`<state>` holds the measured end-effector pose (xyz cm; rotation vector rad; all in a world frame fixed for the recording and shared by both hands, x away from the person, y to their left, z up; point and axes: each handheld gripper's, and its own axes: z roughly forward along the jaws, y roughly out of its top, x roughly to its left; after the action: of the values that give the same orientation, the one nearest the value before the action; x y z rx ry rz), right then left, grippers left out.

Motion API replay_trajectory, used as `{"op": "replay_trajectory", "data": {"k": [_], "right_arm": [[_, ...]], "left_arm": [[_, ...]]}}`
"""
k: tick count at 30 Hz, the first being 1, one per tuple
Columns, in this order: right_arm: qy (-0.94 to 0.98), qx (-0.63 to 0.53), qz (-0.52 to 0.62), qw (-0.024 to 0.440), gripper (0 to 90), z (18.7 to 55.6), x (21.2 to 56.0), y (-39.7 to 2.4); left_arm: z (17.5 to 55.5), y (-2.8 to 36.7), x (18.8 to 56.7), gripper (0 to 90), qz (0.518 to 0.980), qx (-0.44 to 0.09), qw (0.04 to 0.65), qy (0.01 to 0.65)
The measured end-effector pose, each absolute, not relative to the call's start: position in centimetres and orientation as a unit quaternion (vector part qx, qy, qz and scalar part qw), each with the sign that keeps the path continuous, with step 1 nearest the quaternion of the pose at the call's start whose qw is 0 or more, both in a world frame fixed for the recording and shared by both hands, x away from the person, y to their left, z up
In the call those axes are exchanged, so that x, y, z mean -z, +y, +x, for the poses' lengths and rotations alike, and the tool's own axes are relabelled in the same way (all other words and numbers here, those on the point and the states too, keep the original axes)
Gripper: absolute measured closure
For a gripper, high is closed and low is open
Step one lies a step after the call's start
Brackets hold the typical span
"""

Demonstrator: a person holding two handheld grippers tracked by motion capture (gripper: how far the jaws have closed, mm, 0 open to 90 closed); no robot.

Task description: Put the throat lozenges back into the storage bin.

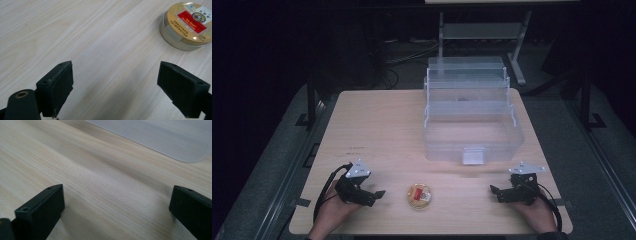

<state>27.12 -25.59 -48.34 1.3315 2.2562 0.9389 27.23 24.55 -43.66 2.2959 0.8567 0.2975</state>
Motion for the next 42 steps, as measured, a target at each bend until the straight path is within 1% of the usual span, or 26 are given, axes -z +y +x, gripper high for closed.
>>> {"op": "replay_trajectory", "data": {"k": [26, 42], "right_arm": [[0.798, -0.332, 0.471, 0.178, 0.0, 27.1, 48.3, -25.6], [0.798, -0.332, 0.471, 0.178, 0.0, 27.1, 48.3, -25.6]], "left_arm": [[27.4, 22.4, 41.9, 12.8, 0.89, -0.105, 0.33, 0.296], [27.8, 20.0, 41.0, 12.8, 0.901, -0.094, 0.33, 0.266]]}}
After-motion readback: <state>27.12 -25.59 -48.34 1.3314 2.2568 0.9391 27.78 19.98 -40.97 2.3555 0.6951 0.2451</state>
